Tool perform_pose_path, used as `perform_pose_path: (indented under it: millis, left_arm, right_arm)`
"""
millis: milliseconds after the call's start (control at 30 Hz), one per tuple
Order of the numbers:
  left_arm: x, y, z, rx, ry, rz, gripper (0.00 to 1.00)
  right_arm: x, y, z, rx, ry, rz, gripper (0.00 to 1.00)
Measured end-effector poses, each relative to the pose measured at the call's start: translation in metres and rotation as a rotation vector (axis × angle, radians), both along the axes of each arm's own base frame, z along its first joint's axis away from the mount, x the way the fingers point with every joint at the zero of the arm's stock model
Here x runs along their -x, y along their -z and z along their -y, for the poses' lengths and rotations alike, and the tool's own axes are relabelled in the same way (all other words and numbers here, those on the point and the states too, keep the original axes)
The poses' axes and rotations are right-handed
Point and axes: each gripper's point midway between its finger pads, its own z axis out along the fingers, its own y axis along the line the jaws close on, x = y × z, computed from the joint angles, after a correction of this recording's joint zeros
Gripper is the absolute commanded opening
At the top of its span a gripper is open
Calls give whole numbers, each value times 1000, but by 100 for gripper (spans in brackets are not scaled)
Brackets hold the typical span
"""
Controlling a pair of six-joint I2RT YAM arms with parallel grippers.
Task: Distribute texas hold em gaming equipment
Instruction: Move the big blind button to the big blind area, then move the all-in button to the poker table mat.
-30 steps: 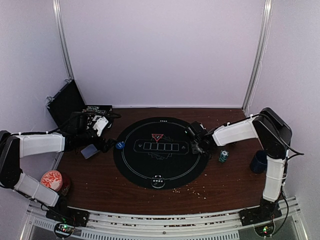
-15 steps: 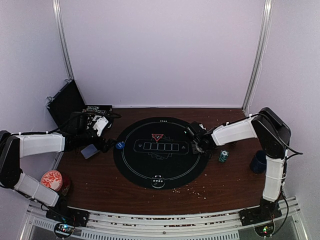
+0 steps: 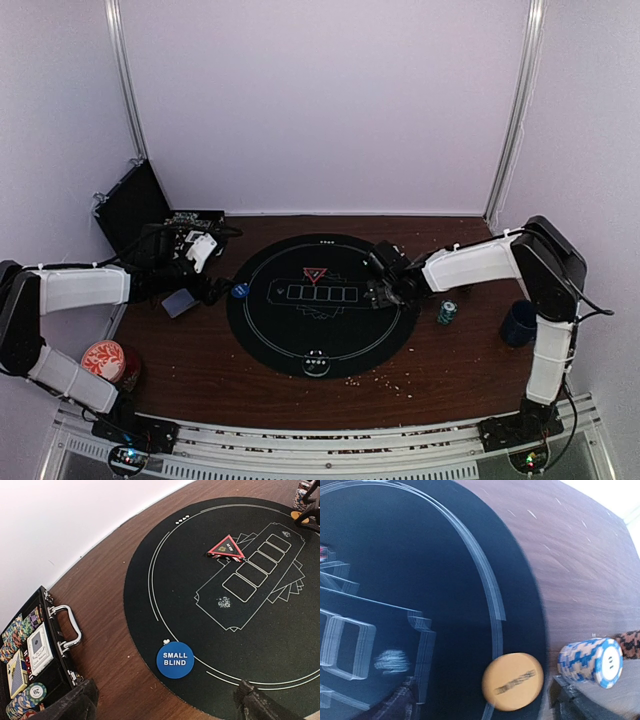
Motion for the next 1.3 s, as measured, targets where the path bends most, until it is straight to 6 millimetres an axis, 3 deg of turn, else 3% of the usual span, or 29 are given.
perform_pose_path:
  millis: [167, 300, 400, 533, 700, 800, 967, 1300]
  left_arm:
    - [0, 3, 0, -3, 0, -8, 98]
    - [0, 3, 0, -2, 1, -7, 98]
    - [-1, 2, 0, -1, 1, -4, 98]
    - [-1, 1, 1, 3, 3, 3, 98]
    - [-3, -1, 2, 6, 4, 12, 98]
    - [-3, -1, 2, 7, 4, 12, 98]
    - [-3, -1, 1, 7, 3, 12, 98]
    - [-3, -1, 1, 7, 3, 12, 98]
  right_arm:
    - [3, -45, -65, -73, -133, 56, 100]
    - [-8, -84, -121, -132, -210, 118, 100]
    - [-22, -85, -151, -135, -241, 131, 100]
    - [-37, -50, -172, -86, -257, 92, 100]
    - [-45, 7, -177, -2, -242, 31, 100]
    - [-53, 1, -181, 10, -236, 60, 100]
    - [-69, 5, -173, 31, -184, 93, 98]
    - [-115, 6, -130, 7, -80, 116, 98]
